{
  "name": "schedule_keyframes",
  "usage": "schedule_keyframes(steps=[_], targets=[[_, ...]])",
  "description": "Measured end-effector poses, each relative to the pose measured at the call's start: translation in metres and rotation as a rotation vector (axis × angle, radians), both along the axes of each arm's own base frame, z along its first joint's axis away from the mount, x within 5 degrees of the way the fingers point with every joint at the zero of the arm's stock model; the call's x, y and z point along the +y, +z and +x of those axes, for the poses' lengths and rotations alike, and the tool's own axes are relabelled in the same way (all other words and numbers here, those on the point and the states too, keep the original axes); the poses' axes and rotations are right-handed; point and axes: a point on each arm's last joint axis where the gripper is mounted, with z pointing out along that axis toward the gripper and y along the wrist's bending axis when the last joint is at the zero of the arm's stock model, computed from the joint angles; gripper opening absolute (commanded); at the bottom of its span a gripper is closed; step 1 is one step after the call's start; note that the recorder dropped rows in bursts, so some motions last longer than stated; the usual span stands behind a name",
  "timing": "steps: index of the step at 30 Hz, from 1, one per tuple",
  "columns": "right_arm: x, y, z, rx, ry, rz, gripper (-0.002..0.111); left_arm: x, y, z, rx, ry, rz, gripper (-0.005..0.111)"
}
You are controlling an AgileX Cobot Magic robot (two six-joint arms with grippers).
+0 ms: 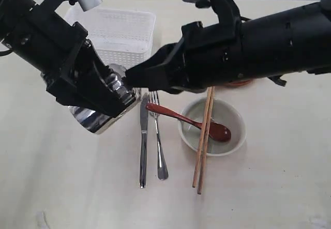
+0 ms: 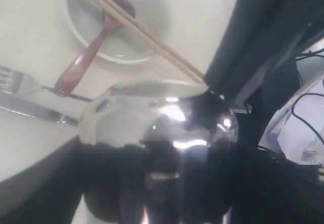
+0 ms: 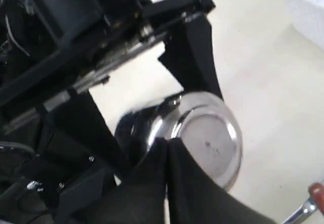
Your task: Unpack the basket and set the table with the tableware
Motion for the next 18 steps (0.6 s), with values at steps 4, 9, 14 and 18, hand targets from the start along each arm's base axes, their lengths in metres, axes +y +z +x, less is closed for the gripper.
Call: schedule_keyframes(steps=[4,9,14,18], targets=[[0.0029,0.0115,0.0067,-0.048,-0.031,0.015,0.000,-0.0007,0.0006,0.0005,0.021,0.030,-0.005,0.000],[0.0031,0.0128,0.0077,-0.047,-0.039,0.016,0.000,0.0025,-0.0035,0.0066,-0.002,0.106,0.057,0.000],[0.0026,0.0113,0.0076,-0.032,-0.043,0.002,0.000,0.0025,-0.0036,0.0074,0.008,0.131,0.060,0.000],[0.0035,0.0094,0.0067,-0.012,-0.030,0.000,0.000,0.0048,-0.0056,0.0074,0.048,0.179,0.100,0.000]])
